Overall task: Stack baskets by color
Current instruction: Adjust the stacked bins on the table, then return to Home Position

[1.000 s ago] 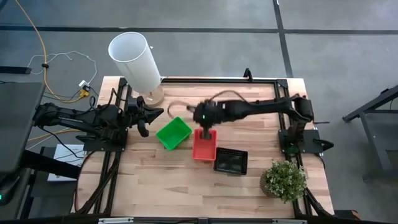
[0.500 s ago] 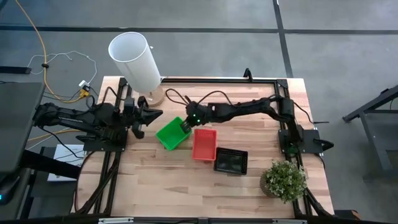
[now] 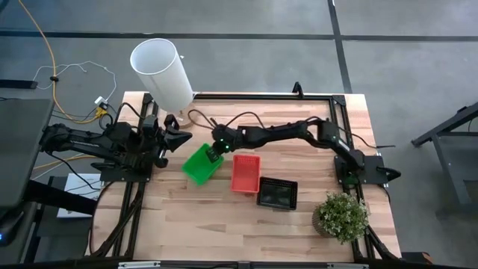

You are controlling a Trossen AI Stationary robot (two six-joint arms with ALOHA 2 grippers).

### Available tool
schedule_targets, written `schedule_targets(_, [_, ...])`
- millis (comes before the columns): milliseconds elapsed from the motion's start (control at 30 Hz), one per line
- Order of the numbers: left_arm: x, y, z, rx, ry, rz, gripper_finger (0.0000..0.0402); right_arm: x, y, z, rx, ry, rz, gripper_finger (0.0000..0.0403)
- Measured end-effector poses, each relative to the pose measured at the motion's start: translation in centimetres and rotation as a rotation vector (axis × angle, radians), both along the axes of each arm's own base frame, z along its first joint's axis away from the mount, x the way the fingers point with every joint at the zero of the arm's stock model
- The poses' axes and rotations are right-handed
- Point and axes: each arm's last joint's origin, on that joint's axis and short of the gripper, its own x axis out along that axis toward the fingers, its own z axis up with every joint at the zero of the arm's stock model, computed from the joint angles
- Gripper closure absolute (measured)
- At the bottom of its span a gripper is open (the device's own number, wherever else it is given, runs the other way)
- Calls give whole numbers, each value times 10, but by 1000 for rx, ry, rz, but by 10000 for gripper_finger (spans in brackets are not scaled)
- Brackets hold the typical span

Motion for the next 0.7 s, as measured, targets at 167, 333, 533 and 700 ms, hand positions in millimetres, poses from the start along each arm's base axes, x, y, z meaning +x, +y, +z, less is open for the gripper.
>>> schedule_targets(167, [-2,0,2,4,-13,-11,401,22,15,9,-73,-76,173,403])
schedule_targets(333, [-8,-1,5,9,-41,-26,401,31,29,16,-151,-93,377,403])
schedule_targets(533, [-18,-1,8,28,-63,-20,401,5,29,35,-209,91,471,403])
schedule_targets(700, [-26,-1,3,27,1,-16,401,-43,30,55,-222,100,504,403])
